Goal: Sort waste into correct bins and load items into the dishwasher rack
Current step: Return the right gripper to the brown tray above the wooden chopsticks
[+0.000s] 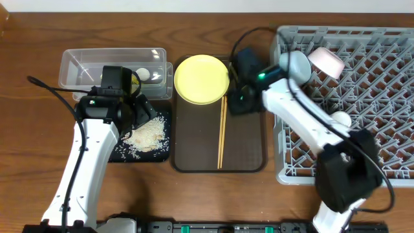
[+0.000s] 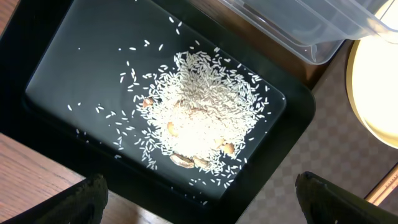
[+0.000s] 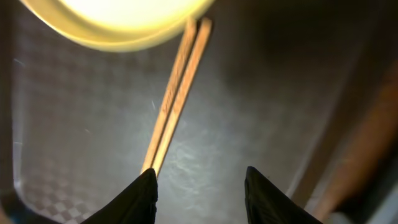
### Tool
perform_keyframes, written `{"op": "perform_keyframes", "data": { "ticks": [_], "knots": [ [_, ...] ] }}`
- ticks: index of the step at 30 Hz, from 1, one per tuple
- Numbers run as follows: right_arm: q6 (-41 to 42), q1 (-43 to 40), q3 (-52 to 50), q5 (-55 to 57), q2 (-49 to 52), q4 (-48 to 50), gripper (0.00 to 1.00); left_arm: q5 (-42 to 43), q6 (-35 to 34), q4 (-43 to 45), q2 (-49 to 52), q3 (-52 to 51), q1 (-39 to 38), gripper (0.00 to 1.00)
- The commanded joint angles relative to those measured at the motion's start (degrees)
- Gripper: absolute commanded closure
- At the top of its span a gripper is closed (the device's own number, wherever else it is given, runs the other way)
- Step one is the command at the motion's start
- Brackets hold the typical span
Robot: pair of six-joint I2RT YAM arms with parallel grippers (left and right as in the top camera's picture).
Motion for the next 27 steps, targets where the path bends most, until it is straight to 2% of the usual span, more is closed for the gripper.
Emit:
{"op": "perform_keyframes", "data": {
  "ticks": [1, 7, 14, 27],
  "knots": [
    [5.6, 1.9, -1.5, -0.2, 2.4, 1.0, 0.57, -0.9, -0.3, -0.3, -0.3, 0.5, 0.3, 0.01],
    [6.8, 4.3, -3.9, 0.7, 4.6, 4.8, 0.57, -0.9, -0.3, -0.3, -0.3, 0.5, 0.3, 0.01],
    [11.4, 6.5, -5.5, 7.6, 5.2, 4.9, 0.58, -0.9, -0.3, -0.3, -0.3, 0.5, 0.3, 0.01],
    [12.0, 7.8, -6.5, 7.4, 5.2, 6.1, 0.57, -0.9, -0.3, -0.3, -0.3, 0.5, 0.3, 0.01]
  ]
}}
